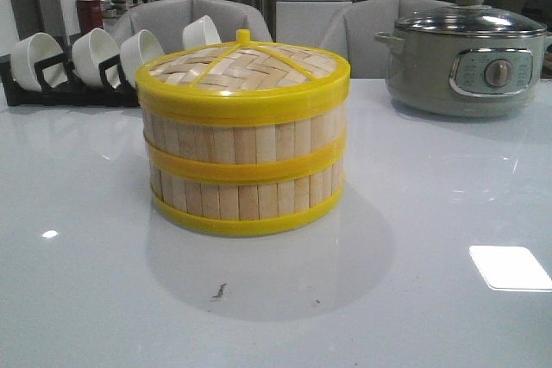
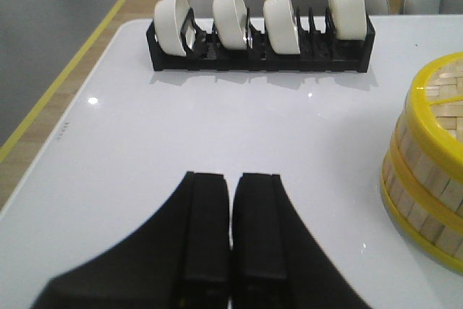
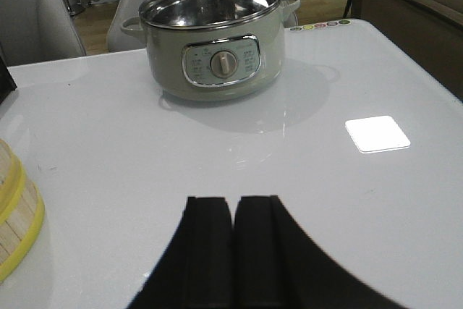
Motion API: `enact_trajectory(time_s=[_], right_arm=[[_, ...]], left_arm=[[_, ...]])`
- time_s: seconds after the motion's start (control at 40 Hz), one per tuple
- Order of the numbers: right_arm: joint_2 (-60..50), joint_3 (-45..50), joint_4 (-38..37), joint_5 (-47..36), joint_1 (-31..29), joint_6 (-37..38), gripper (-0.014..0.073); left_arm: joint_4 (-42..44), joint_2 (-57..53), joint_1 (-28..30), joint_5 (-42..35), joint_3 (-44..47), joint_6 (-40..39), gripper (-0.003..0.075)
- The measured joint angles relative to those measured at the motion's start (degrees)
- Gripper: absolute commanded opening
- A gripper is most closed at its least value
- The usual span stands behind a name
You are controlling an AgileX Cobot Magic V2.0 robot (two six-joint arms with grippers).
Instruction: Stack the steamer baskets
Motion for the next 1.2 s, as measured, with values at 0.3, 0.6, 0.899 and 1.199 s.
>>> enact_trajectory(time_s=[0.3,0.6,0.899,1.199], right_arm=[[0.0,0.0,0.0,0.0,0.0,0.0,0.0052],[0.0,0.0,0.0,0.0,0.0,0.0,0.0052],[0.0,0.0,0.0,0.0,0.0,0.0,0.0052],[0.0,0.0,0.0,0.1,0.0,0.0,0.0052]], left_arm=[[1.0,-11.4,0.0,-6.5,8.6,0.0,0.0085],[-0.9,-26.3,0.0,-10.6,24.7,0.0,0.0085],[-4.2,-34.1,0.2,-17.4,35.3,0.0,0.0085],[-4.7,-34.8,3.0,-17.4,35.2,0.0,0.0085]])
